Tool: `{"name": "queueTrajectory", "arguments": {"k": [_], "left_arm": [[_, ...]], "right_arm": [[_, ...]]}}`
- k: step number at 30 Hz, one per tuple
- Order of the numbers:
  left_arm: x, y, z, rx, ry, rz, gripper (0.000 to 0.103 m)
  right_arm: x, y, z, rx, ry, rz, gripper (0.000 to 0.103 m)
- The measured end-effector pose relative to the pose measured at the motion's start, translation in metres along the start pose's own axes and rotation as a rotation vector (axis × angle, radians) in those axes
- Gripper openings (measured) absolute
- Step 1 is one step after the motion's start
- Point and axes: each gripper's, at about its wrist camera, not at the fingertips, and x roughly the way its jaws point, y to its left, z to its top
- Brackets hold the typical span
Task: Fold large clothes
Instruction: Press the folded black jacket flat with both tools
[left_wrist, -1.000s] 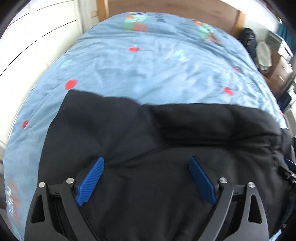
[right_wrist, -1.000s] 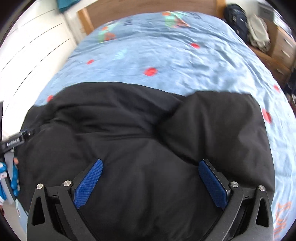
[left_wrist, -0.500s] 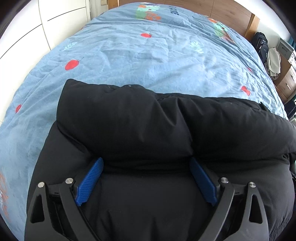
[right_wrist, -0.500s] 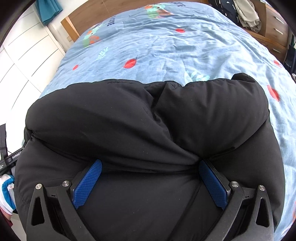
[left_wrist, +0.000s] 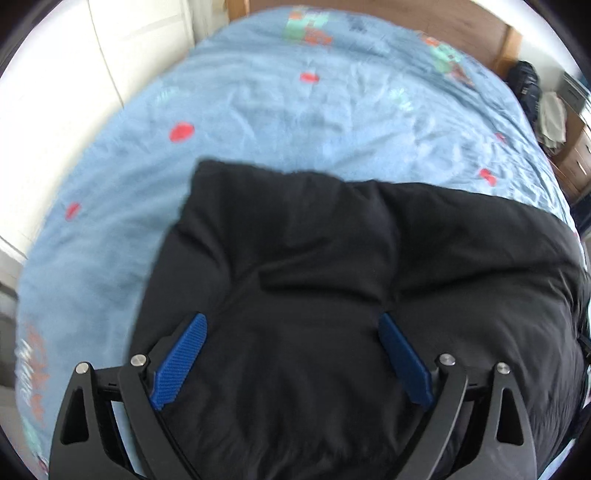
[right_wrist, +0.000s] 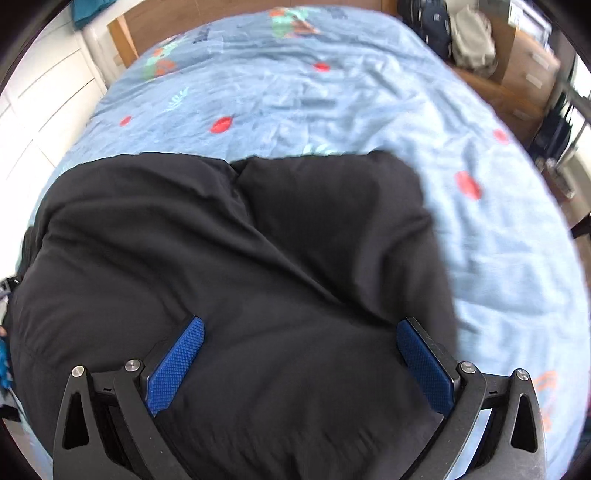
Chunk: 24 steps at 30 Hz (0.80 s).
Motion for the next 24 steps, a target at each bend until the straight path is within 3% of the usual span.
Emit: {"name": "queueTrajectory", "arguments": {"k": [3, 7, 12, 15, 24], "left_arm": [[-0.028, -0.006, -0.018, 0.043, -0.069, -0.004, 0.095], [-0.045, -0.011, -0.04, 0.059, -0.123, -0.022, 0.095], [-0.034, -0.014, -0.061, 0.06, -0.111, -0.031, 0.095], [-0.03, -0.015, -0.068, 0.055, -0.128, -0.038, 0.095], [-0.026, -0.018, -0.084, 0.062, -0.185, -0.033, 0.096]], "right_arm": [[-0.03, 0.011, -0.015, -0.044, -0.057, 0.027, 0.102], [-0.055, 0.033, -0.041, -0.069, -0.123, 0.127, 0.102], [-0.03, 0.04, -0.061, -0.049, -0.082, 0.14, 0.102], [-0.02, 0.032, -0.069, 0.003, -0.094, 0.162, 0.102], [-0.015, 0.029, -0.076, -0.012, -0.12, 0.175, 0.102]]}}
